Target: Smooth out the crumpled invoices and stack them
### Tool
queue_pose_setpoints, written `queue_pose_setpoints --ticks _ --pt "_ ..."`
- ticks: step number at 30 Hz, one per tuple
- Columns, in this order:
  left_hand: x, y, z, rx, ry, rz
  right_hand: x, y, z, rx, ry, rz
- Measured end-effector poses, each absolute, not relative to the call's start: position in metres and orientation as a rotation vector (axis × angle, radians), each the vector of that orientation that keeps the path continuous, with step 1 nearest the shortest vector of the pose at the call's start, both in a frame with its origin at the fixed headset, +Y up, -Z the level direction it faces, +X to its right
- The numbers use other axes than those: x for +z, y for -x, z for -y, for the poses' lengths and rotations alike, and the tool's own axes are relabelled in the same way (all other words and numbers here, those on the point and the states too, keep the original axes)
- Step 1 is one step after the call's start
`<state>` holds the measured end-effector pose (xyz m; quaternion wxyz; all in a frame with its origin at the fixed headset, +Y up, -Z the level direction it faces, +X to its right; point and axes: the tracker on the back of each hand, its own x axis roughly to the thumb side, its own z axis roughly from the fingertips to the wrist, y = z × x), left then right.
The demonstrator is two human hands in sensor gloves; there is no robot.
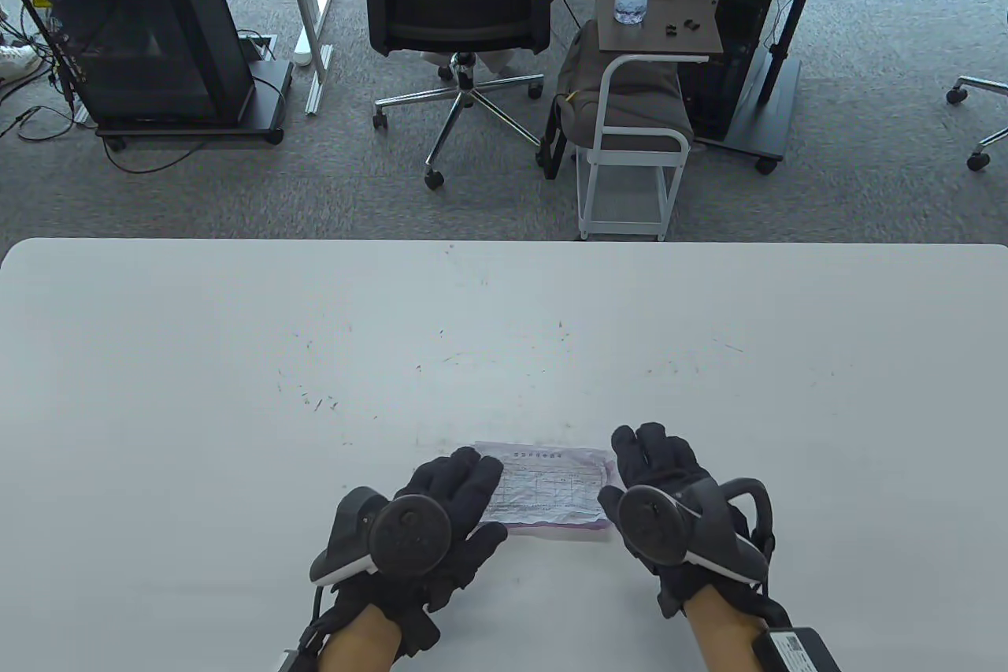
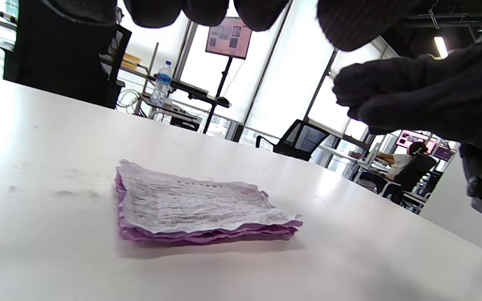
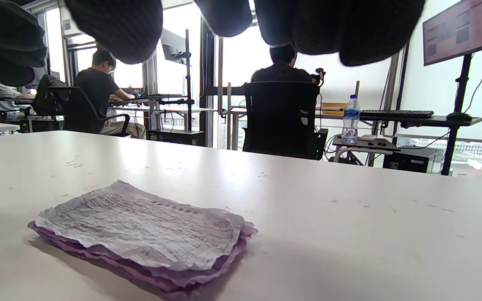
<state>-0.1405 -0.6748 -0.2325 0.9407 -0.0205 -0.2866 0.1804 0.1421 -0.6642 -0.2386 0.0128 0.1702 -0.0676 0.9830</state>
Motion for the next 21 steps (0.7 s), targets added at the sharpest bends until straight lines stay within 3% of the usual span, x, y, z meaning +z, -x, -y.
queue_pose_setpoints --ticks 5,8,15,21 --pt "-0.219 0.152 0.693 0.249 0.066 0.503 -0.210 -0.152 0.699 3.062 -0.503 0.231" --pt "-0.218 0.159 0.704 0.270 0.054 0.483 -0.211 -0.159 0.714 3.084 -0.491 0.080" --pt "-0.230 0.164 0.715 0.352 0.094 0.442 -0.221 -0.167 0.729 3.065 -0.420 -0.041" --pt "-0.234 0.165 0.721 0.369 0.113 0.443 -0.224 -0.162 0.730 3.074 -0.449 -0.026"
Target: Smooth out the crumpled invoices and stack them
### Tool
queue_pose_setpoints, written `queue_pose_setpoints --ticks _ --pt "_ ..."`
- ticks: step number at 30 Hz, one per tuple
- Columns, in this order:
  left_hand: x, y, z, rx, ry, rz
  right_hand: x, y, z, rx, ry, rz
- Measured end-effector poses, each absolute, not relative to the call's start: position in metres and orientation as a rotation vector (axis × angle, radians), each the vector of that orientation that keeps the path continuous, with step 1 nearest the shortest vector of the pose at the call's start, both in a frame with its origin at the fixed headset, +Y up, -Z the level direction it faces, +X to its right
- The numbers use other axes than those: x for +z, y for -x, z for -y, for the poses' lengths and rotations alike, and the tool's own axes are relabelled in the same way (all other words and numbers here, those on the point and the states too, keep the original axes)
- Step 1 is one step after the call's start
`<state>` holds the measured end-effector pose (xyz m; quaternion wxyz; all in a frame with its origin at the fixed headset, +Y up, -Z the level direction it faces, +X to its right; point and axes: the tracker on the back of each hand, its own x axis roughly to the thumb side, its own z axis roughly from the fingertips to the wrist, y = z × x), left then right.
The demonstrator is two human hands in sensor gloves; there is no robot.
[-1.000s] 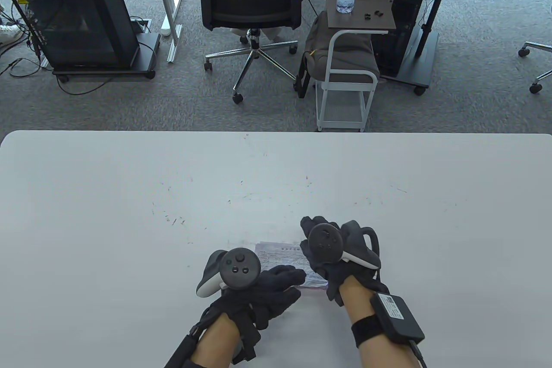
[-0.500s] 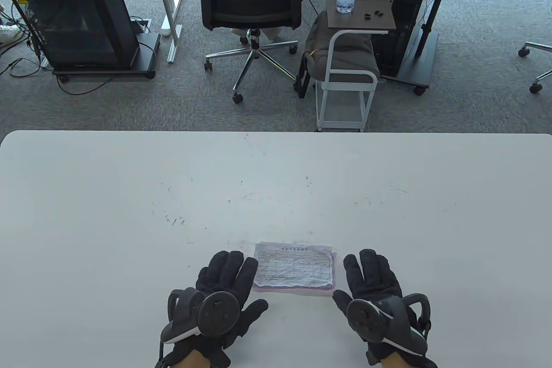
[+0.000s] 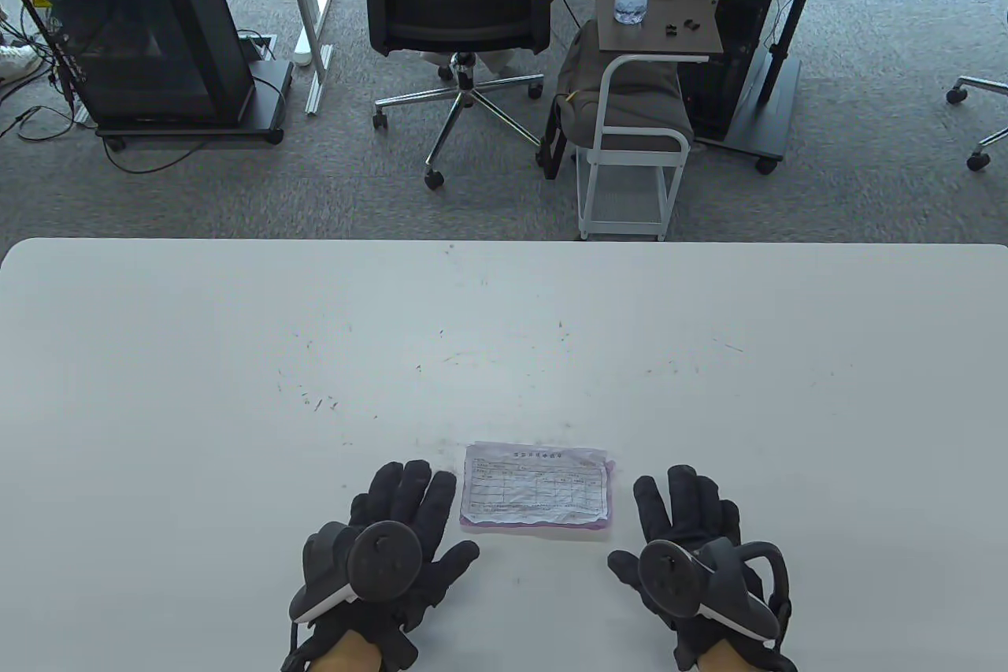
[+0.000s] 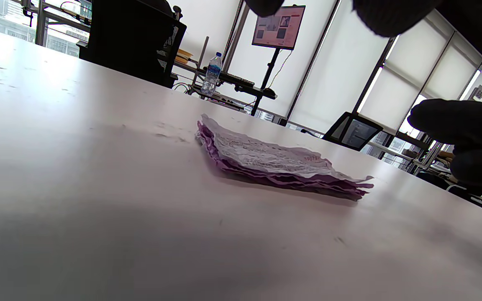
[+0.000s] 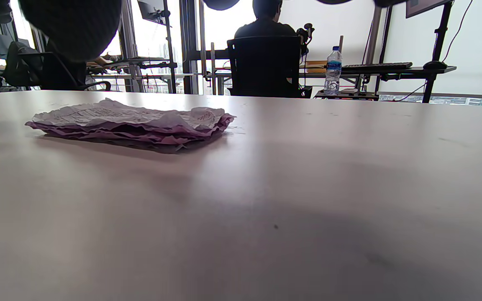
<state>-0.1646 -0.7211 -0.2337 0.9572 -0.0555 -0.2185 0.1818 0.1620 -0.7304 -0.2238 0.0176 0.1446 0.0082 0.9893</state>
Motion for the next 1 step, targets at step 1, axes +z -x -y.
queue_pose_setpoints --ticks 1 --pt "-0.2336 0.1651 0.7212 0.373 0.112 0.442 -0.2238 -0.1615 0.7306 3.072 -0.449 -0.022"
